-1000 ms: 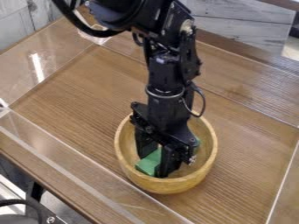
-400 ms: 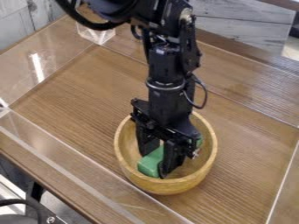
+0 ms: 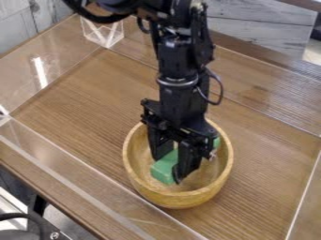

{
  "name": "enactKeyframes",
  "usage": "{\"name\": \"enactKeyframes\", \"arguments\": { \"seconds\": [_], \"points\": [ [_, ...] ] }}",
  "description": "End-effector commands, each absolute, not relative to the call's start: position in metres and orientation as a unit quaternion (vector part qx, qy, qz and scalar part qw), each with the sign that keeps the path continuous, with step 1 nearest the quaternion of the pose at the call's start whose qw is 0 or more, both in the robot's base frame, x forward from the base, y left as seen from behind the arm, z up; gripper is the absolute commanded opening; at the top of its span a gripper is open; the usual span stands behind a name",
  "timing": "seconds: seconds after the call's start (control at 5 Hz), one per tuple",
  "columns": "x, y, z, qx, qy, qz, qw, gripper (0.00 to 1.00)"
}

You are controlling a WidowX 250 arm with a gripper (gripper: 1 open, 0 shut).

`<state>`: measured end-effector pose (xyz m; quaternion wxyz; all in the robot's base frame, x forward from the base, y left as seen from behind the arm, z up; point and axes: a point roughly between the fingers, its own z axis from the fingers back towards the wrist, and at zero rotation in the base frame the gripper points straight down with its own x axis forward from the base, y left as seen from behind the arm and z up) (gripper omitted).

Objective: Remove the green block from inside the brown bowl and put it on the table

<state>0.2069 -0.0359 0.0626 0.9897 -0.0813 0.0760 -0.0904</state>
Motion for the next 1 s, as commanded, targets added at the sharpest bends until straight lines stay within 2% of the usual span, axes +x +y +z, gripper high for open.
{"name": "enactKeyframes", "arguments": {
  "seconds": [0.0,0.4,0.6,0.8],
  "points": [
    [0.221,-0.035,0.083,-0.087,0.035,-0.091,0.991,0.0],
    [0.221,-0.031,0.102,-0.096,0.026,-0.087,0.991,0.0],
    [0.221,-0.027,0.117,-0.099,0.02,-0.081,0.992,0.0],
    [0.224,-0.015,0.152,-0.095,0.003,-0.064,0.993,0.0]
  ]
}}
